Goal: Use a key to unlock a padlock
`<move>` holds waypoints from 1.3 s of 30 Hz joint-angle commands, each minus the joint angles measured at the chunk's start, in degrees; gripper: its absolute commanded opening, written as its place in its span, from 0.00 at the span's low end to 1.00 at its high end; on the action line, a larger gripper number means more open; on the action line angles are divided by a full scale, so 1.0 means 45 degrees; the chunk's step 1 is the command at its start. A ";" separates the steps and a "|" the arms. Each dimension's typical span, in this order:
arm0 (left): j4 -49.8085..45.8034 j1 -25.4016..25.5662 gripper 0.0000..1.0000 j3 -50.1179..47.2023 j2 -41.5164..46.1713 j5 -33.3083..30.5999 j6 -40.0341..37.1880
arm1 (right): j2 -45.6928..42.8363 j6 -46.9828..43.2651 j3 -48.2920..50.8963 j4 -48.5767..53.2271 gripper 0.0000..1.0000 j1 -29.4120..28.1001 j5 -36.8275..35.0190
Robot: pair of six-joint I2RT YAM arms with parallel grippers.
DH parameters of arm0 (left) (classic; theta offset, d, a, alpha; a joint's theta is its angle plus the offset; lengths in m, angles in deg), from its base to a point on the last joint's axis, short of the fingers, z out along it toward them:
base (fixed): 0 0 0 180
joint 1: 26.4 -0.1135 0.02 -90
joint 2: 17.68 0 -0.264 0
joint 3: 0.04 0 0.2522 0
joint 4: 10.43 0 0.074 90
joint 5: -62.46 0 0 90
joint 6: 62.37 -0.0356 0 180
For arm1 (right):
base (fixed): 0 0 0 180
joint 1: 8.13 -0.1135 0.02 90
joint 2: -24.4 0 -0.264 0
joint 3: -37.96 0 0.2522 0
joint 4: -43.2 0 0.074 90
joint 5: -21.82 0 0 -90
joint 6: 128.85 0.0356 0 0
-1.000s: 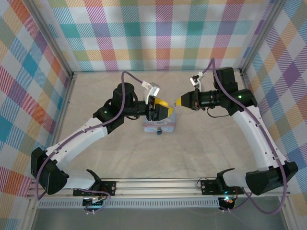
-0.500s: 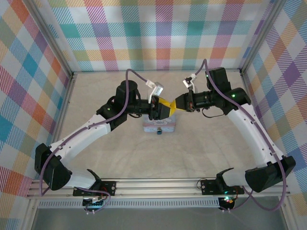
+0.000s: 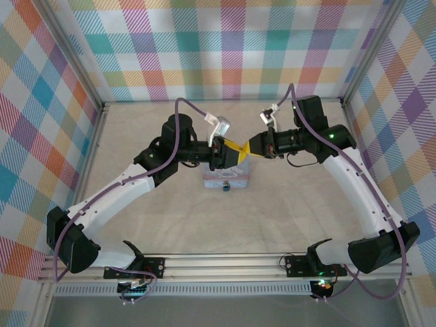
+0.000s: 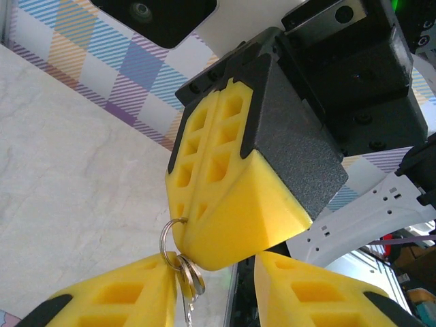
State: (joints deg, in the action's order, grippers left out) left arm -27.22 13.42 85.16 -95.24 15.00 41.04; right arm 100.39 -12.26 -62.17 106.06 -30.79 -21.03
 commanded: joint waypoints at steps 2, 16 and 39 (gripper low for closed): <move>0.0088 -0.0097 0.33 0.0219 0.0243 0.0313 -0.0284 | 0.0028 0.0078 -0.0099 -0.0028 0.00 -0.0083 -0.0057; -0.0741 -0.0190 0.22 0.0117 0.0551 -0.0078 -0.0753 | 0.0011 -0.0107 -0.0102 0.0123 0.00 -0.0083 -0.0249; -0.0570 -0.0561 0.63 -0.0276 0.1086 -0.1249 -0.0552 | -0.0145 -0.0225 0.0108 0.0182 0.00 -0.0084 -0.0093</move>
State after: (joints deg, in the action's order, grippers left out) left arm -31.50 11.67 84.94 -93.05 11.22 38.31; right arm 100.39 -12.35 -62.15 106.13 -30.87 -22.27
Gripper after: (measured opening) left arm 0.612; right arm 0.052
